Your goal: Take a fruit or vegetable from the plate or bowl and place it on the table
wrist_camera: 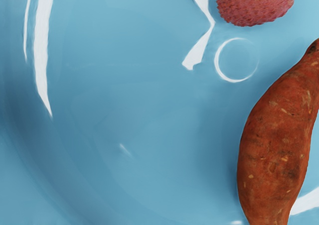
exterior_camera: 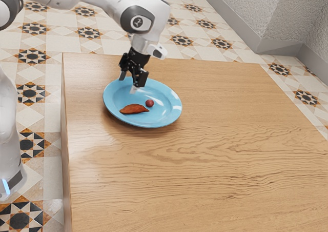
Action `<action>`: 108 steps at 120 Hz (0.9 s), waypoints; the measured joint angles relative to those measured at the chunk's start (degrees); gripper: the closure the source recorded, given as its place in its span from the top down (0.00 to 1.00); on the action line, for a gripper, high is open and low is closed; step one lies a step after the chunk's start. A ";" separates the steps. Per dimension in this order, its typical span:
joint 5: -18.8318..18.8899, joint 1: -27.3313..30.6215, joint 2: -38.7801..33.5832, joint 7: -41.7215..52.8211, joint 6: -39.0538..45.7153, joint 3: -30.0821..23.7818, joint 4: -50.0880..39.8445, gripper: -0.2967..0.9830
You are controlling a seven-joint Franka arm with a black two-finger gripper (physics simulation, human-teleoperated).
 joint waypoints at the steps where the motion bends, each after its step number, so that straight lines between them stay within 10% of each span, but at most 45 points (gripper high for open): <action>1: 0.05 -0.01 0.01 -0.03 0.09 0.00 -0.01 0.77; 108: -2.20 -0.51 3.62 -1.62 6.50 -5.26 -3.84 0.77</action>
